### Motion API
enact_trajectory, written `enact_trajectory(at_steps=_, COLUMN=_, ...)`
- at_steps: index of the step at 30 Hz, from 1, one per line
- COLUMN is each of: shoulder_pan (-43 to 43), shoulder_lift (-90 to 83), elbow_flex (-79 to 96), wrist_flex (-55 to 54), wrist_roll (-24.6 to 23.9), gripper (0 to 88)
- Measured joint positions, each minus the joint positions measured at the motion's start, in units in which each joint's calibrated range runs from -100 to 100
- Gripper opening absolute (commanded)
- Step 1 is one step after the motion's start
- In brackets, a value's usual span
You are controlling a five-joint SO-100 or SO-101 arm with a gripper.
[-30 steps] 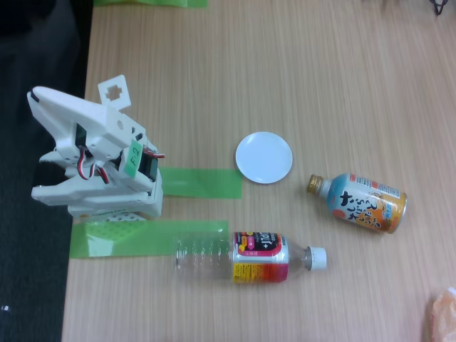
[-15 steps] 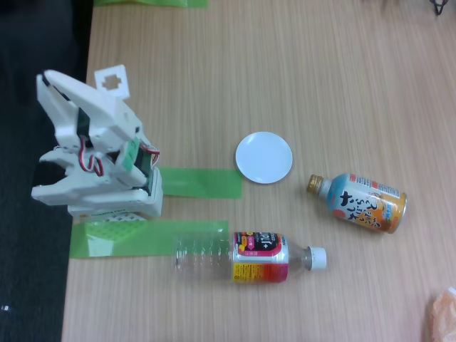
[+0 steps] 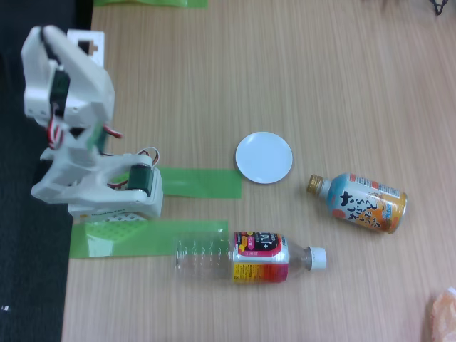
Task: Pick up the plastic bottle and stand it up on the white place
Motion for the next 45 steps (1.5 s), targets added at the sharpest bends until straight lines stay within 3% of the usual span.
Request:
enact_trajectory(at_steps=3, shoulder_pan=1.3, shoulder_lift=0.0, elbow_flex=-6.5, wrist_flex=20.9, wrist_roll=1.6, gripper=29.0)
enact_trajectory(at_steps=5, shoulder_pan=2.2, shoulder_lift=1.0, elbow_flex=-9.9, wrist_flex=32.1, wrist_roll=2.6, gripper=33.4)
enact_trajectory(at_steps=8, shoulder_pan=3.5, shoulder_lift=5.3, elbow_flex=-15.5, wrist_flex=43.7, wrist_roll=2.7, gripper=34.0)
enact_trajectory(at_steps=15, shoulder_pan=8.5, shoulder_lift=27.4, elbow_flex=-35.6, wrist_flex=57.7, wrist_roll=2.9, gripper=34.4)
enact_trajectory(at_steps=18, shoulder_pan=11.4, shoulder_lift=40.0, elbow_flex=-46.0, wrist_flex=59.6, wrist_roll=4.6, gripper=34.5)
enact_trajectory(at_steps=24, shoulder_pan=12.5, shoulder_lift=63.6, elbow_flex=-60.0, wrist_flex=60.0, wrist_roll=14.8, gripper=34.6)
enact_trajectory(at_steps=30, shoulder_pan=11.9, shoulder_lift=80.4, elbow_flex=-68.1, wrist_flex=60.0, wrist_roll=20.9, gripper=34.6)
enact_trajectory(at_steps=33, shoulder_pan=11.0, shoulder_lift=86.7, elbow_flex=-68.4, wrist_flex=60.0, wrist_roll=24.9, gripper=34.6)
enact_trajectory(at_steps=39, shoulder_pan=11.4, shoulder_lift=93.0, elbow_flex=-68.4, wrist_flex=60.3, wrist_roll=27.5, gripper=34.5)
enact_trajectory(at_steps=45, shoulder_pan=10.9, shoulder_lift=94.1, elbow_flex=-65.2, wrist_flex=60.8, wrist_roll=33.6, gripper=34.6)
